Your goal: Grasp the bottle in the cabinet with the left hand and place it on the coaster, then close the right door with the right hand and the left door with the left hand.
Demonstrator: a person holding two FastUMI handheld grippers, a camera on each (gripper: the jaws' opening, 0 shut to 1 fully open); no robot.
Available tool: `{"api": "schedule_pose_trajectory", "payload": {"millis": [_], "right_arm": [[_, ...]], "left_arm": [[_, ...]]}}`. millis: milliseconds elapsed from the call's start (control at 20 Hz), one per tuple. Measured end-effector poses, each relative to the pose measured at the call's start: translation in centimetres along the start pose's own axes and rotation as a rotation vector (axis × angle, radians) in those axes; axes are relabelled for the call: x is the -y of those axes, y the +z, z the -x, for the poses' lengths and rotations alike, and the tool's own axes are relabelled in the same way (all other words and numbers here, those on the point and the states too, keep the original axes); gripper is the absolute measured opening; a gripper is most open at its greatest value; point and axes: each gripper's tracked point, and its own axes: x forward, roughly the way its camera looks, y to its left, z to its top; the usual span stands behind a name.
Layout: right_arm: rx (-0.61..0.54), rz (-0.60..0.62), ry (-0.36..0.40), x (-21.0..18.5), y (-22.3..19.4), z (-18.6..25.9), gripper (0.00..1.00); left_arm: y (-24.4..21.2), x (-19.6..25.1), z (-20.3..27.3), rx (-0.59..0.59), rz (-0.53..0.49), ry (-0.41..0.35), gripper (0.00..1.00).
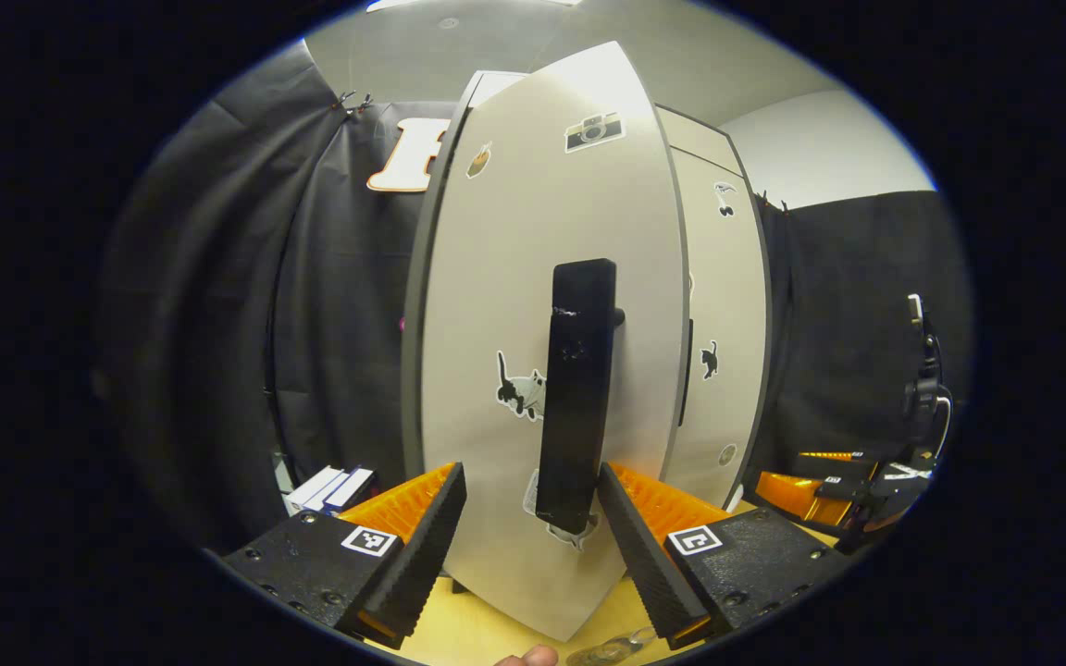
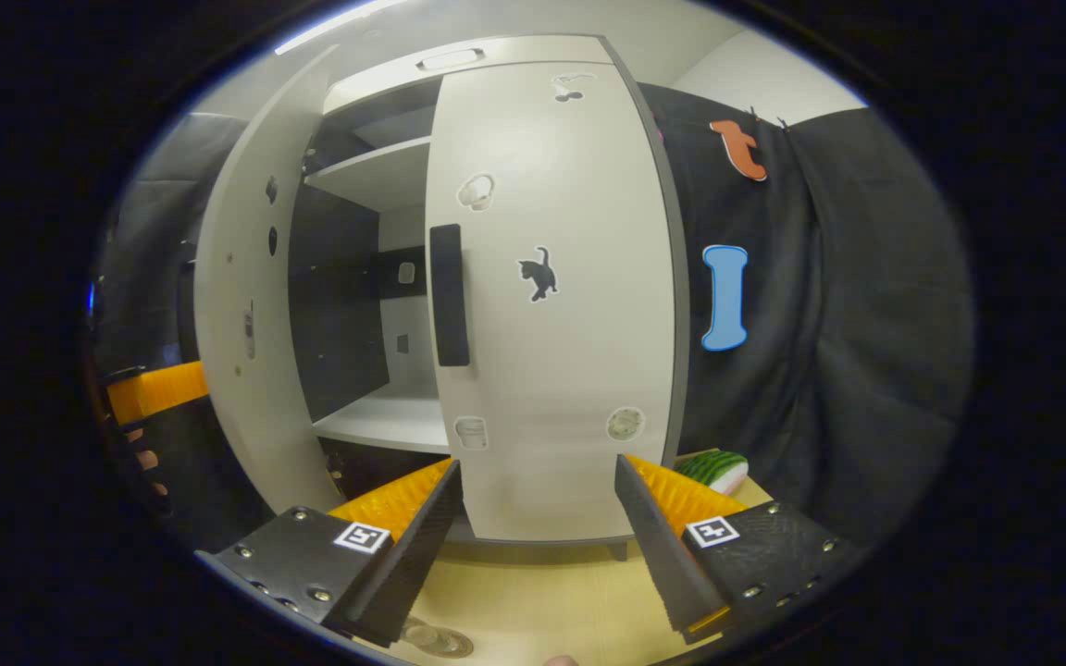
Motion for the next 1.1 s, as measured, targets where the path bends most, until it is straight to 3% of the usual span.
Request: {"api": "schedule_pose_trajectory", "payload": {"millis": [450, 700, 1100], "right_arm": [[-0.03, -0.016, -0.037, 3.2, -0.9, 1.0, 1.0], [-0.046, -0.039, -0.024, 3.1, -1.6, 1.4, 1.0], [-0.065, -0.038, -0.008, 2.6, -2.2, 2.8, 1.0]], "left_arm": [[-0.6, 3.9, -7.3, 0.002, -0.002, 0.002, 0.96], [-0.6, 4.7, -10.4, 0.011, -0.044, 0.036, 0.95], [-1.1, 5.2, -14.8, 0.002, -0.017, 0.087, 0.96]]}}
